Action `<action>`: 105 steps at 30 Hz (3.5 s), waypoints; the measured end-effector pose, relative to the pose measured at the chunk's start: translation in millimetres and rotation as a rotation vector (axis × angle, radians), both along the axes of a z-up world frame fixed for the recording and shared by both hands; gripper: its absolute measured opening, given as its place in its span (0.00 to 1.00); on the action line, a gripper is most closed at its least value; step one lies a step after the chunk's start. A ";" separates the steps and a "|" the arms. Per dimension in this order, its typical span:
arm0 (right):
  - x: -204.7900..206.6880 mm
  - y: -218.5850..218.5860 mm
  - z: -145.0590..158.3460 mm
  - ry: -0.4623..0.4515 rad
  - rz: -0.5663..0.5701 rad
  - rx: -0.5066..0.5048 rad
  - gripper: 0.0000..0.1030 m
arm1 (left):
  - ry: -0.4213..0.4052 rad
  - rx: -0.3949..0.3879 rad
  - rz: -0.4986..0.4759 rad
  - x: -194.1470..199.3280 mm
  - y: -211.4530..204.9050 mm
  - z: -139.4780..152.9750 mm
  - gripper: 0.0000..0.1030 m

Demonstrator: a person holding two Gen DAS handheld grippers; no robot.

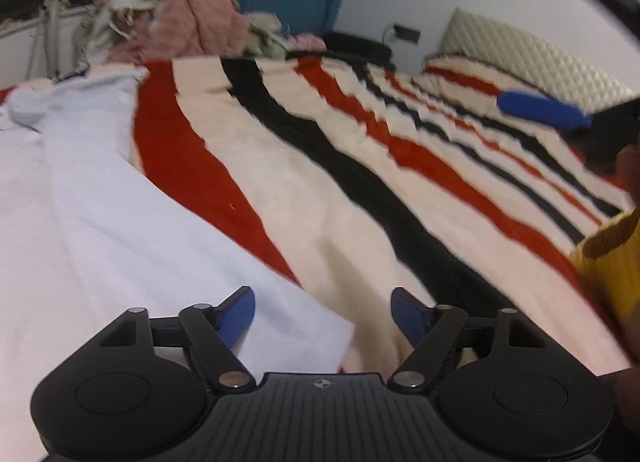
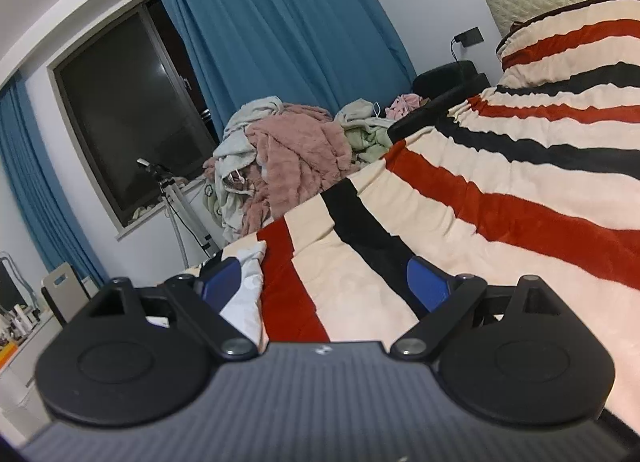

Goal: Fold clothes

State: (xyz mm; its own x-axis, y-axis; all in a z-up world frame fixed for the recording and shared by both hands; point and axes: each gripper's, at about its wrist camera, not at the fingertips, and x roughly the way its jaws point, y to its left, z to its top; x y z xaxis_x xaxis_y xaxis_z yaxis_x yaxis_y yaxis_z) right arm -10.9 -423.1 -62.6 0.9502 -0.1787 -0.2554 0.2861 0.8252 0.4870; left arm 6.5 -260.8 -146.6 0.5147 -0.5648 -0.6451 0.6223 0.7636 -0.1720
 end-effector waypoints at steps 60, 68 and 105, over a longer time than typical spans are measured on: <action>9.0 151.6 -6.5 0.046 0.372 -0.323 0.89 | -0.245 -0.052 0.555 -9.8 273.4 95.8 1.00; 11.4 153.3 -6.0 0.054 0.356 -0.310 0.89 | -0.261 -0.029 0.563 -14.2 268.7 92.9 1.00; 182.9 158.6 -46.9 0.161 0.420 -0.262 0.89 | 0.061 -0.415 1.077 328.4 448.0 3.2 0.79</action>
State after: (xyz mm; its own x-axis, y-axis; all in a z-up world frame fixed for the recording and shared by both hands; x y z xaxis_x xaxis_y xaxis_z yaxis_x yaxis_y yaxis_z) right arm 172.0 -264.5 -109.5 0.9060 0.1317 -0.4022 -0.0414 0.9734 0.2254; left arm 334.9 187.2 -143.5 0.8328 -0.0266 -0.5530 -0.3348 0.7713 -0.5414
